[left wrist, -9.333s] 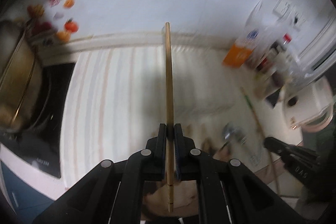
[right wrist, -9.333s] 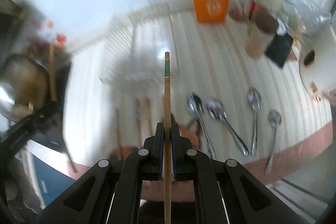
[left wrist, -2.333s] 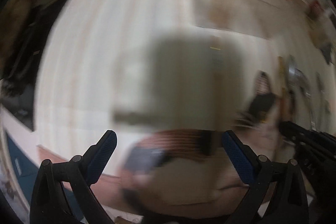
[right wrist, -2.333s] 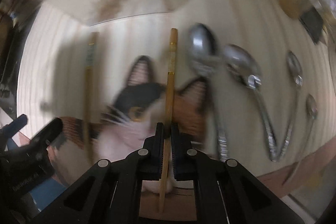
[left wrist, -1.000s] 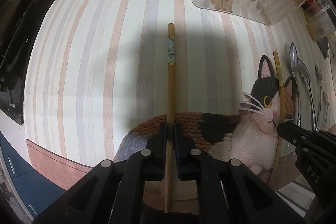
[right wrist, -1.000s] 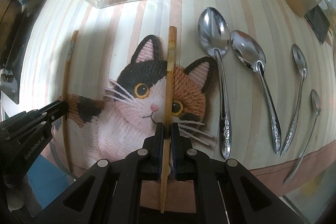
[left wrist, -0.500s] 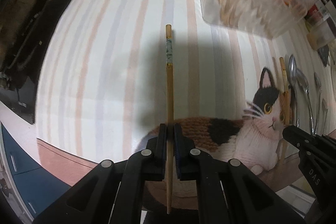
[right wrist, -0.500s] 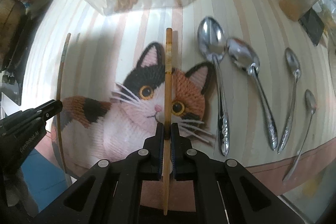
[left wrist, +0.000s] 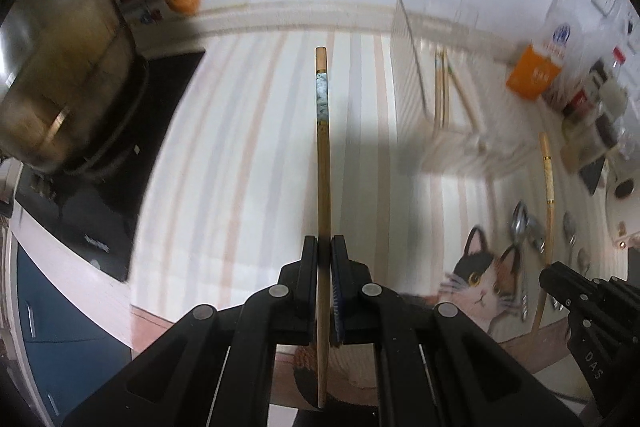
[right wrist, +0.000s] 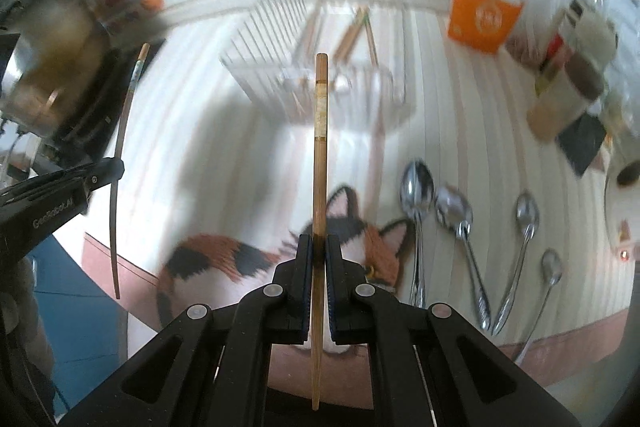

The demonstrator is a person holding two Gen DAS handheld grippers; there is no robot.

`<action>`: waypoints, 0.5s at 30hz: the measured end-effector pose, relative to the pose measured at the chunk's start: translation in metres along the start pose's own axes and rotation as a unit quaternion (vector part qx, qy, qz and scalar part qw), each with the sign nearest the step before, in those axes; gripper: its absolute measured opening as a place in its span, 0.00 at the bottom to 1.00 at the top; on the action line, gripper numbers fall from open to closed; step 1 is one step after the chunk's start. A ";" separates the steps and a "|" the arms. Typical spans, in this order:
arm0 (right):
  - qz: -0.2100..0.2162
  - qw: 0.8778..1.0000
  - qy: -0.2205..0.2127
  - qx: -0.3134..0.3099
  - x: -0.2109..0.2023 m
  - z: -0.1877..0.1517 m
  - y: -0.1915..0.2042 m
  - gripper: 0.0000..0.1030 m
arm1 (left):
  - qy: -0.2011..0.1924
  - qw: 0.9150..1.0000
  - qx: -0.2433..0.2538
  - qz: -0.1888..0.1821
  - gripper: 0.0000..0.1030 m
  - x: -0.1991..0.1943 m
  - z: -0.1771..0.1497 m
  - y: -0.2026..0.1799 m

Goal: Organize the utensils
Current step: 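Lift the left tool's chopstick into the basket while the right tool carries its chopstick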

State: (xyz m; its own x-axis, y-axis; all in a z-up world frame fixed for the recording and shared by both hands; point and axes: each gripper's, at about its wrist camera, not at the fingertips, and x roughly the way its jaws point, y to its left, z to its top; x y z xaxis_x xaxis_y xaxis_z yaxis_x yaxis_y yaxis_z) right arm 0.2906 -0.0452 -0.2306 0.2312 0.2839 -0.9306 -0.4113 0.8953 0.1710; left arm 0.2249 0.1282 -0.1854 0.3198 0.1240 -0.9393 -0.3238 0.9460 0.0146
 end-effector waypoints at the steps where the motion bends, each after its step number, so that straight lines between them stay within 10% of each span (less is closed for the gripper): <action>1: 0.005 1.000 -0.007 0.001 -0.005 0.004 0.002 0.06 | -0.009 1.000 -0.001 -0.001 0.04 -0.007 0.006 0.001; 15: 0.070 0.993 -0.080 0.051 -0.058 0.135 -0.031 0.06 | -0.051 0.991 -0.012 -0.123 0.04 -0.053 0.125 -0.045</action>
State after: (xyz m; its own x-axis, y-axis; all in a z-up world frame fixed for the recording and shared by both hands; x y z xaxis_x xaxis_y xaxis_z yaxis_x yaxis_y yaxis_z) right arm 0.4086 -0.0427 -0.1386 0.3182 0.4511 -0.8338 -0.3601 0.8711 0.3339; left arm 0.3342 0.1164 -0.0935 0.4799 -0.0778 -0.8739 -0.2465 0.9440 -0.2194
